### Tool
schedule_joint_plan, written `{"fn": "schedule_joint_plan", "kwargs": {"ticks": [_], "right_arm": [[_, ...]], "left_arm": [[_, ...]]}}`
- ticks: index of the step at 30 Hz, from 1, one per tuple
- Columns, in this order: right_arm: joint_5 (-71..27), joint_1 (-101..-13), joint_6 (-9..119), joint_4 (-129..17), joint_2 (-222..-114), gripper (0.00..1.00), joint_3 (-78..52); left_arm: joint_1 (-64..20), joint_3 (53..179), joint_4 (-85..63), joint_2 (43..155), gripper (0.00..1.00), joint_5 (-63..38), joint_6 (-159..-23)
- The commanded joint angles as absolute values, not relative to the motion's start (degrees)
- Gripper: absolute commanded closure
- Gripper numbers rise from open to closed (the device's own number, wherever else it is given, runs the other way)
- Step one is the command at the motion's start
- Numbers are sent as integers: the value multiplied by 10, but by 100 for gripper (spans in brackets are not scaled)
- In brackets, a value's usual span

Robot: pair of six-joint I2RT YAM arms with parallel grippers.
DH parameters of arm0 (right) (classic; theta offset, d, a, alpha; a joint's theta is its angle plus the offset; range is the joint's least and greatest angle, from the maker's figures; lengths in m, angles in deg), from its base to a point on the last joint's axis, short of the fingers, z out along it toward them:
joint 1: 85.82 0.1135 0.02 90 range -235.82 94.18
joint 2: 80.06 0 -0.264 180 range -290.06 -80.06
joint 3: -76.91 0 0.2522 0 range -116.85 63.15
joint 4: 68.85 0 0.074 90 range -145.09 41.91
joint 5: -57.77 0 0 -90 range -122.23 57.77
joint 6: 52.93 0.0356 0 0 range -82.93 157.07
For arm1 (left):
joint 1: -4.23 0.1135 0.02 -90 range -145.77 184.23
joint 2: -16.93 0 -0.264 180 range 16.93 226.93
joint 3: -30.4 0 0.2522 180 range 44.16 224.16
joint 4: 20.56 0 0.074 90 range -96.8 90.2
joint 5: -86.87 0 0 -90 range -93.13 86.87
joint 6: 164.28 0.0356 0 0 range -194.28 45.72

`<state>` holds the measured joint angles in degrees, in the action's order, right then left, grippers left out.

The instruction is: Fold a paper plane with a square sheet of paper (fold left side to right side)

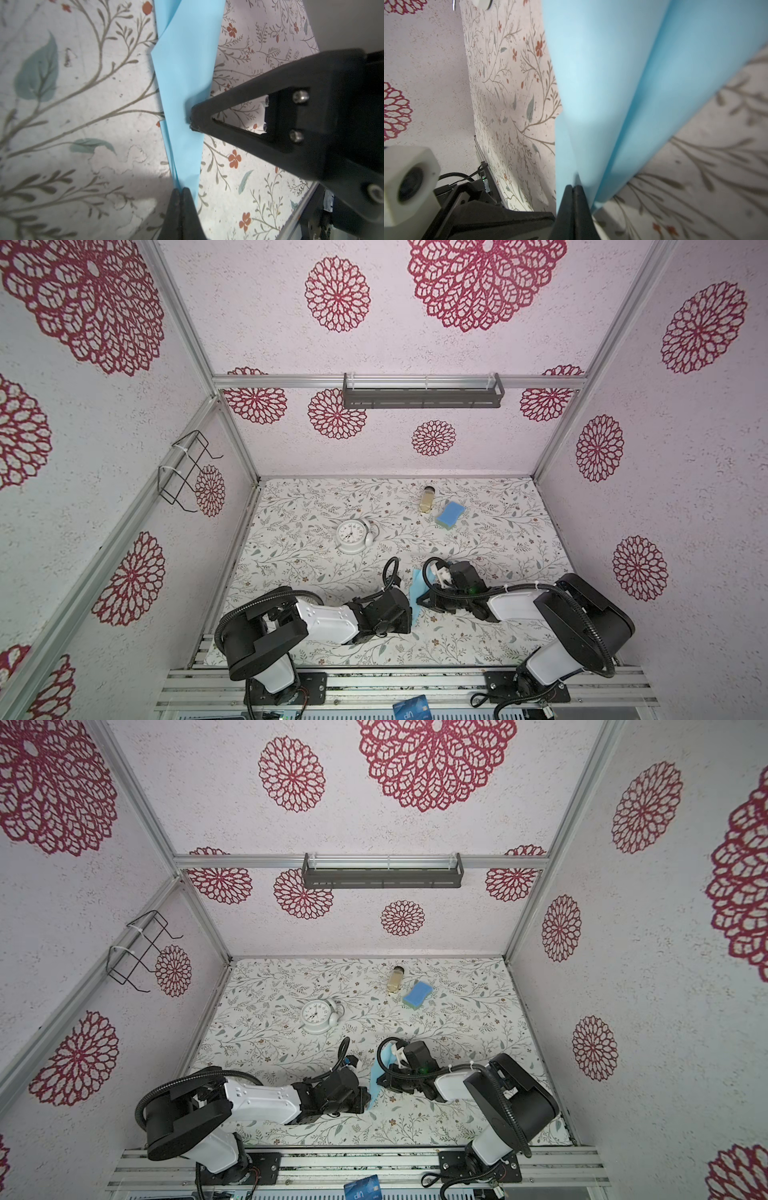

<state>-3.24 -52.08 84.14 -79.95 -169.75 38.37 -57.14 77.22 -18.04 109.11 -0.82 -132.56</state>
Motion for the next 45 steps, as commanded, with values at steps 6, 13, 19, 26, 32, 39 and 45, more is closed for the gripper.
{"fn": "schedule_joint_plan", "kwargs": {"ticks": [6, 13, 19, 26, 32, 39, 45], "right_arm": [[-62, -518, 850, -758, -1718, 100, 406], [-61, -518, 850, -757, -1715, 100, 409], [-61, -518, 849, -755, -1713, 100, 409], [-62, -518, 849, -754, -1713, 100, 408], [-63, -518, 850, -754, -1714, 100, 407], [-65, -518, 852, -754, -1713, 100, 409], [-65, -518, 855, -757, -1718, 100, 409]], "left_arm": [[-576, 811, -142, 1052, 100, 5, -1304], [-577, 823, -168, 1090, 100, -13, -1306], [-578, 818, -183, 1111, 100, -14, -1312], [-578, 790, -199, 1119, 100, -10, -1326], [-582, 773, -216, 1134, 100, -15, -1336], [-600, 763, -217, 1133, 100, -18, -1346], [-623, 750, -199, 1117, 100, -11, -1362]]}}
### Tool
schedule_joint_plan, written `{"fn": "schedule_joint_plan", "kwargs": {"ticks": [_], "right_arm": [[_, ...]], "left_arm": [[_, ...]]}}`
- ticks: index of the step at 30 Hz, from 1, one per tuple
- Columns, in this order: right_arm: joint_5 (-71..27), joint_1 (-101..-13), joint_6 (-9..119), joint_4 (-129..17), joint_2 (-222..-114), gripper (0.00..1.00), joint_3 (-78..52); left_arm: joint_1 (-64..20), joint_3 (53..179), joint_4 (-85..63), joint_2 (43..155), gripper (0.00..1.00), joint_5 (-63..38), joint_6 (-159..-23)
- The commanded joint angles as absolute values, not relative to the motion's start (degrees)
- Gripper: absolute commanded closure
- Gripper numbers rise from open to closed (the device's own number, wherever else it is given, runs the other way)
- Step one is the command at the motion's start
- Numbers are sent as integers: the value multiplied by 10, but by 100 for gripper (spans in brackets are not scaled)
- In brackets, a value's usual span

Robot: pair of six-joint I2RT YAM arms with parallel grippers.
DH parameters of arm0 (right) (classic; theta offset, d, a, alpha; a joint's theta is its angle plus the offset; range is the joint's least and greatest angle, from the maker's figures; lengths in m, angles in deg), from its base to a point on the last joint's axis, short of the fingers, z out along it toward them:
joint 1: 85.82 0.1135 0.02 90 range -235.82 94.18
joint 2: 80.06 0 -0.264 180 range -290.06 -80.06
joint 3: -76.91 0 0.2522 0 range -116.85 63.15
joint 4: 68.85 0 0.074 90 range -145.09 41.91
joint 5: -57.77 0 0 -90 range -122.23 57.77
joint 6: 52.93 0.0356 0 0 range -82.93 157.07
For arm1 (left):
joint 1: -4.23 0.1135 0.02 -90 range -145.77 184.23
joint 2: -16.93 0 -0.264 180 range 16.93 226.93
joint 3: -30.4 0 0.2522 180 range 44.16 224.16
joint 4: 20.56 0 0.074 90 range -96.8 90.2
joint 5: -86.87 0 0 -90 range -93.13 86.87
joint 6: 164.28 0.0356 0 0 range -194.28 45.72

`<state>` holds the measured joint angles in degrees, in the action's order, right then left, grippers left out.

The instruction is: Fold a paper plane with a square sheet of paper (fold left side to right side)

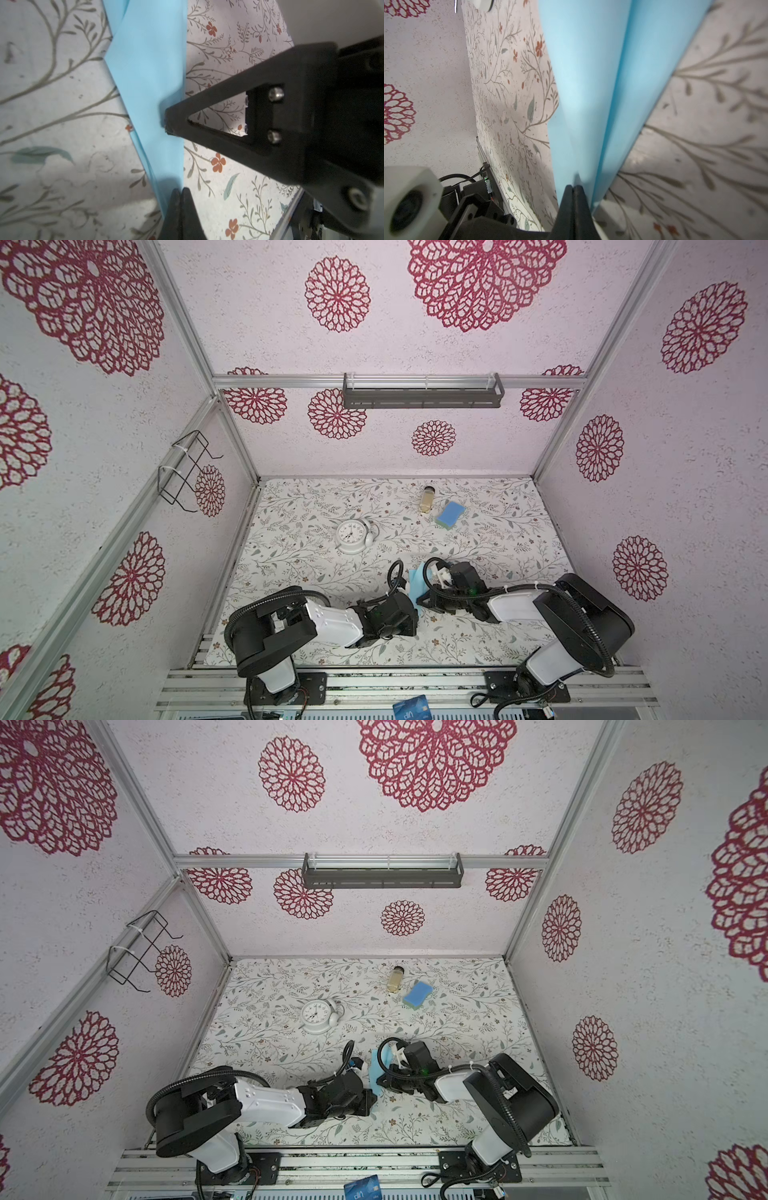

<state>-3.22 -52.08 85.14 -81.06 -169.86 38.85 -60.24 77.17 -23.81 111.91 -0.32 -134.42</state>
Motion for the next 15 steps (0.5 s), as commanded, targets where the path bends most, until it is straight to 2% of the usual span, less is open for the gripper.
{"fn": "schedule_joint_plan", "kwargs": {"ticks": [1, 9, 15], "right_arm": [[-65, -518, 855, -757, -1718, 100, 409], [-71, -518, 859, -756, -1715, 100, 415], [-83, -518, 886, -765, -1718, 100, 421]], "left_arm": [[-626, 745, -199, 1115, 100, -11, -1367], [-652, 707, -183, 1083, 100, -2, -1397], [-650, 698, -144, 1010, 100, 37, -1401]]}}
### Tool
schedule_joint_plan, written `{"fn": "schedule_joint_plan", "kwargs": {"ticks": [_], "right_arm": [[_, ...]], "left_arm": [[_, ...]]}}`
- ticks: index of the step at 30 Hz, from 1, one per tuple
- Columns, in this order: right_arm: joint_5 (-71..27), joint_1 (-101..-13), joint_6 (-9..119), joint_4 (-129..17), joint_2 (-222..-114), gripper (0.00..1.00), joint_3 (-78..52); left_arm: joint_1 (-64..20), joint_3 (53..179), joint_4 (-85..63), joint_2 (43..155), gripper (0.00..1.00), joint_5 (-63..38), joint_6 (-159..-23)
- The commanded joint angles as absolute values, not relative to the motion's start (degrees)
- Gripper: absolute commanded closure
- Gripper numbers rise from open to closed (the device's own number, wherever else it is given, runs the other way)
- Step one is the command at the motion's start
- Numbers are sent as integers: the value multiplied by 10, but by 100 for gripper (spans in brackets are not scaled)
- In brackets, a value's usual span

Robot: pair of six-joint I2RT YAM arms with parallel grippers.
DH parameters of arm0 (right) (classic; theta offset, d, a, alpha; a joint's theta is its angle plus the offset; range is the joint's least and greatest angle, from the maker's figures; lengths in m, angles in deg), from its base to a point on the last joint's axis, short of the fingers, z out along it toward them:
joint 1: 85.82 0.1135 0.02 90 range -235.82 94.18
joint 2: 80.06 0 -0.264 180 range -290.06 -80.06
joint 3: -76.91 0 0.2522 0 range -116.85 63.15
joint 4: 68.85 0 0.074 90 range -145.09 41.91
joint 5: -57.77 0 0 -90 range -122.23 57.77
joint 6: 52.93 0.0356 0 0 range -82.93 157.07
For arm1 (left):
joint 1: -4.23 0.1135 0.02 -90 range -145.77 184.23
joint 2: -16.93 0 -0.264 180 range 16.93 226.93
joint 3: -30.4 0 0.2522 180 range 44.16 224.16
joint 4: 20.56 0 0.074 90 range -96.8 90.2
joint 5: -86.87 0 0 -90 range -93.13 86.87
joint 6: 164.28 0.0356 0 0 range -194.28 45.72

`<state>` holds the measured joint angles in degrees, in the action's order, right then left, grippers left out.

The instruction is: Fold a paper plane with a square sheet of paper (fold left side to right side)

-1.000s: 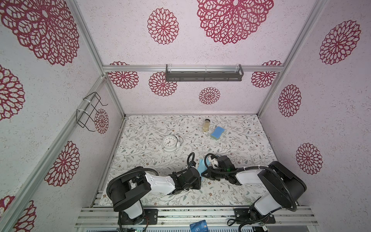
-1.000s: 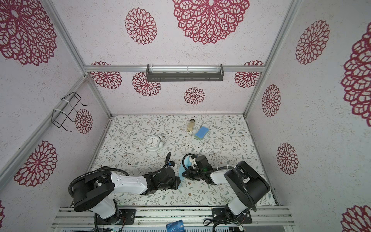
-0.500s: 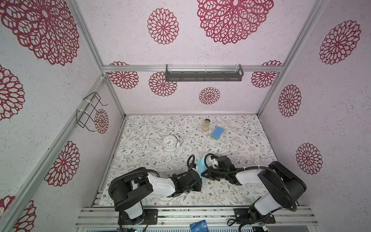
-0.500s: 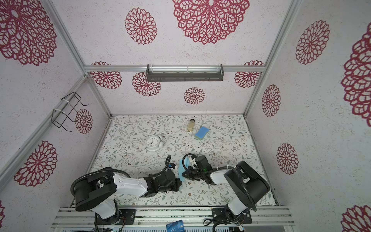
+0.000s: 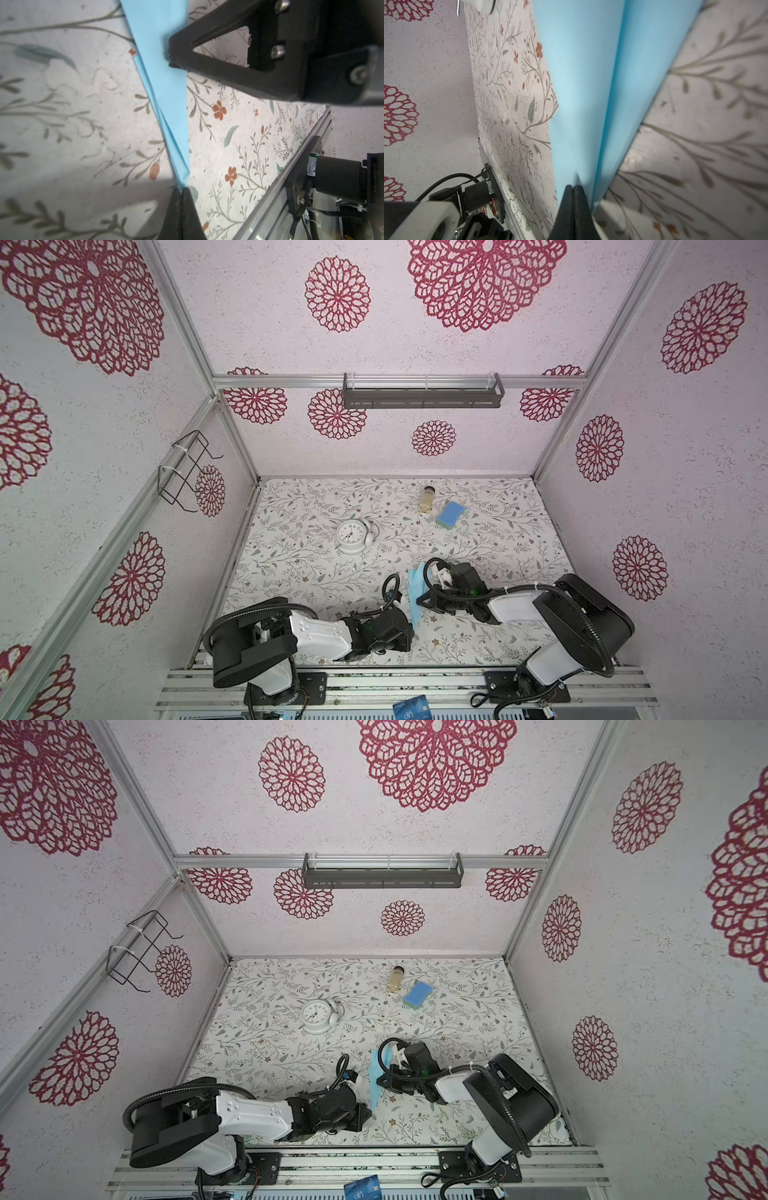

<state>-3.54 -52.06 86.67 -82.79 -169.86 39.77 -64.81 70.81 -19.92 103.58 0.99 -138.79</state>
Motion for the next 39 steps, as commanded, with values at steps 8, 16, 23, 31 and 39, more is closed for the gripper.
{"fn": "schedule_joint_plan", "kwargs": {"ticks": [8, 16, 23, 31, 39], "right_arm": [[-154, -516, 1000, -767, -1693, 100, 445], [-269, -479, 1133, -744, -1640, 100, 456], [-364, -421, 1229, -696, -1600, 100, 448], [-398, -409, 1231, -677, -1549, 100, 461], [-383, -410, 1226, -718, -1555, 100, 478]], "left_arm": [[-603, 692, -161, 946, 100, 43, -1421], [-563, 721, -218, 977, 100, -17, -1429], [-562, 782, -263, 1060, 100, -72, -1426], [-564, 794, -300, 1114, 100, -67, -1444], [-569, 811, -315, 1149, 100, -72, -1447]]}}
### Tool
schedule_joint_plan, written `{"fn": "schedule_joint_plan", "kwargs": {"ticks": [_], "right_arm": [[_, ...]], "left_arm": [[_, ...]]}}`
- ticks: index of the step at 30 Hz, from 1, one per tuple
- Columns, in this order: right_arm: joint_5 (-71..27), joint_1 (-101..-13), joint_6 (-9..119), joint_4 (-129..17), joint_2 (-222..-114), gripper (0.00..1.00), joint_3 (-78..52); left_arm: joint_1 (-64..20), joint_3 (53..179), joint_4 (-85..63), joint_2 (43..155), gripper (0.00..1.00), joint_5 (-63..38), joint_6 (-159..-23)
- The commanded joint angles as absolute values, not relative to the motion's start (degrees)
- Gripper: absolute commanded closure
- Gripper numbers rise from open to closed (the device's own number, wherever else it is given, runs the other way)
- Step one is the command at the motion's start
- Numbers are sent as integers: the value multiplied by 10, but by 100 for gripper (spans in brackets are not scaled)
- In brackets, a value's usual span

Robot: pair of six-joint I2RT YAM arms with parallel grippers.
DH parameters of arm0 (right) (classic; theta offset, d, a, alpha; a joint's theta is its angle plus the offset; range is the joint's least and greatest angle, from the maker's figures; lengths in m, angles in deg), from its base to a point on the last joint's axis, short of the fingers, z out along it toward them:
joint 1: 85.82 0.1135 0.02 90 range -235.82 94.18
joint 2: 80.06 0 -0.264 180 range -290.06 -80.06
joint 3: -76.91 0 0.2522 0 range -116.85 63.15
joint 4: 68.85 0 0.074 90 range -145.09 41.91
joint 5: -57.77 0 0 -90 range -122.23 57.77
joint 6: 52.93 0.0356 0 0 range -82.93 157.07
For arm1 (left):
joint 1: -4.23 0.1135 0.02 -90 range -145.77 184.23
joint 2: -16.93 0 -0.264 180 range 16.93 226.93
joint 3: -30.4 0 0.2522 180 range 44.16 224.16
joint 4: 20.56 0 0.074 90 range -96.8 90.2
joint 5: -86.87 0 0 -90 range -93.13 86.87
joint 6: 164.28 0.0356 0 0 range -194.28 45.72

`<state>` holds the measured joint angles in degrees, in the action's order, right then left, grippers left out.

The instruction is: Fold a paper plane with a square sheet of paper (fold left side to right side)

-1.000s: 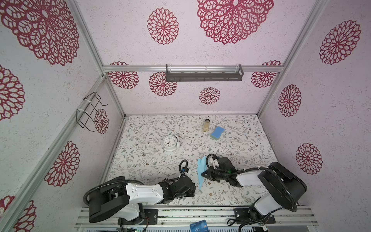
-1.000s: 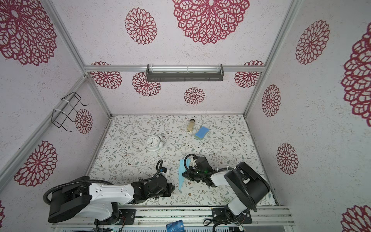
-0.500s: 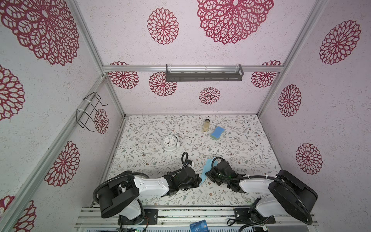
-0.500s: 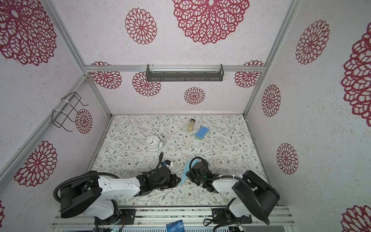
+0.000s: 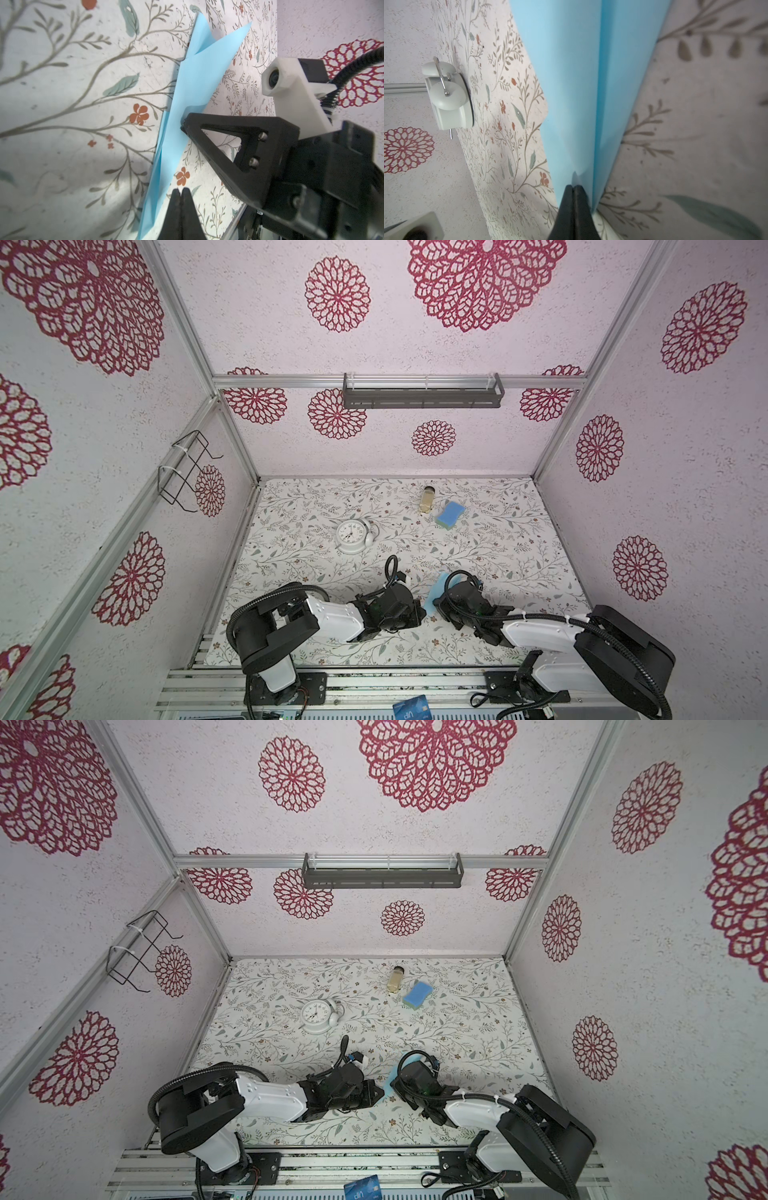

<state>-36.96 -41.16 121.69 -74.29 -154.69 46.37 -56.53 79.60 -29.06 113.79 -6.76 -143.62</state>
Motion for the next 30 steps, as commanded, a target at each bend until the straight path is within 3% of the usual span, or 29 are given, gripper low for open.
{"fn": "schedule_joint_plan", "kwargs": {"ticks": [1, 24, 30], "right_arm": [[-381, -410, 1226, -722, -1556, 100, 480], [-374, -409, 1215, -728, -1528, 100, 489], [-353, -415, 1116, -720, -1498, 100, 459]], "left_arm": [[-570, 814, -315, 1152, 100, -73, -1447], [-572, 786, -340, 1199, 100, -45, -1477], [-568, 773, -343, 1203, 100, -55, -1472]]}}
